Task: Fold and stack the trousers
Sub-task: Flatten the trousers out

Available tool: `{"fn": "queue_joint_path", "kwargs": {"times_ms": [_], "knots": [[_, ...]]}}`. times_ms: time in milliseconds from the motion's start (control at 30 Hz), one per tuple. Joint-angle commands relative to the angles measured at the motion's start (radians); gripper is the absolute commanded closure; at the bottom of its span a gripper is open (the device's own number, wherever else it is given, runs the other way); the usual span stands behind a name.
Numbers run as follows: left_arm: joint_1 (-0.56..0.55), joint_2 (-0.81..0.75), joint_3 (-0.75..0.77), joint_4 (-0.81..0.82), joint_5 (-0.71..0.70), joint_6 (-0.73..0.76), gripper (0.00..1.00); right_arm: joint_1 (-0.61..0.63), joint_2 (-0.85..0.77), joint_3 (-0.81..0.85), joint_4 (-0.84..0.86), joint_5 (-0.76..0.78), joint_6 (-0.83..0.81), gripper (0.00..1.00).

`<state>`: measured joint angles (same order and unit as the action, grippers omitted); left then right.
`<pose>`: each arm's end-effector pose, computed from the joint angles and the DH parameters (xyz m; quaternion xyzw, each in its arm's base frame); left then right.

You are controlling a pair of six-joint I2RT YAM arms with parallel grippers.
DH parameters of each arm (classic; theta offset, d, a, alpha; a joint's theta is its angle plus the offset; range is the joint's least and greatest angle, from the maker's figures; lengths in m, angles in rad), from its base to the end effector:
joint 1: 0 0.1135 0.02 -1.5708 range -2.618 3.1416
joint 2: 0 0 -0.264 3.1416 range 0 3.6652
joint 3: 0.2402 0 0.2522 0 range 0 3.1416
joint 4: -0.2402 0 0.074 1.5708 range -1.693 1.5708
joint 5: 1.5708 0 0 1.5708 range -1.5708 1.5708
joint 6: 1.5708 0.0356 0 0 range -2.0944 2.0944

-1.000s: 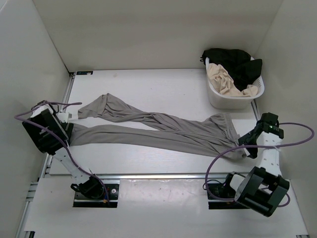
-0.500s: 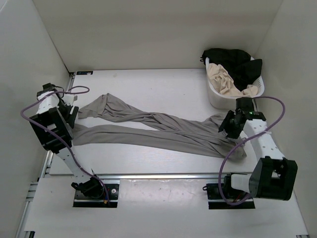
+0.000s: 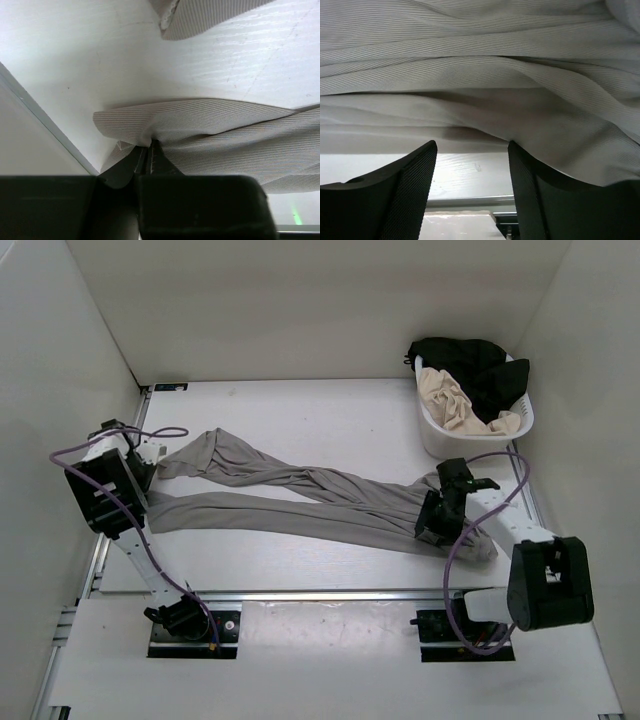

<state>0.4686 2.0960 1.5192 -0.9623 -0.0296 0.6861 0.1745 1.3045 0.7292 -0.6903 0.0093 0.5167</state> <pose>0.3510 0.1788 0.1491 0.1083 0.9939 0.0210 0.0052 0.2183 0.0382 0.1807 0.1690 0.9738 0.0472 0.1446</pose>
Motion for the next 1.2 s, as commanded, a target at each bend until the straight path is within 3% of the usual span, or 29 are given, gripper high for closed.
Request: {"fn": "queue_joint_path", "kwargs": {"times_ms": [0,67,100,133,267,667,733,800,867,1000,1167], "knots": [[0.001,-0.022,0.011,0.020,0.075,-0.040,0.86,0.026,0.064,-0.002,0.005,0.067,0.022,0.45],[0.001,-0.060,0.036,0.020,0.085,-0.049,0.86,0.036,0.120,0.007,-0.008,0.090,0.022,0.64],[0.001,-0.073,0.064,0.020,0.085,-0.068,0.86,0.036,0.134,0.018,-0.018,0.115,0.022,0.88],[0.001,-0.088,0.064,0.042,0.085,-0.082,0.86,0.023,0.134,0.018,-0.049,0.147,0.037,0.99],[0.001,-0.201,0.079,0.155,0.094,-0.100,0.86,-0.042,0.070,0.018,-0.040,0.173,0.046,1.00],[0.001,-0.211,0.174,0.177,0.204,-0.198,0.86,-0.104,-0.062,-0.004,-0.069,0.178,-0.035,1.00],[0.001,-0.189,0.174,0.177,0.195,-0.188,0.77,-0.113,-0.062,0.009,-0.060,0.149,-0.079,1.00],[0.001,-0.169,0.174,0.162,0.186,-0.188,0.77,-0.113,-0.062,0.033,-0.051,0.121,-0.107,0.91],[0.001,-0.169,0.174,0.146,0.198,-0.188,0.86,-0.113,-0.074,0.055,-0.042,0.110,-0.135,0.73],[0.001,-0.246,0.134,0.146,0.172,-0.142,0.86,-0.113,-0.067,0.101,-0.041,0.044,-0.145,0.39],[0.001,-0.286,0.082,0.146,0.092,-0.085,0.86,-0.095,0.006,0.050,-0.011,0.014,-0.145,0.36]]}}
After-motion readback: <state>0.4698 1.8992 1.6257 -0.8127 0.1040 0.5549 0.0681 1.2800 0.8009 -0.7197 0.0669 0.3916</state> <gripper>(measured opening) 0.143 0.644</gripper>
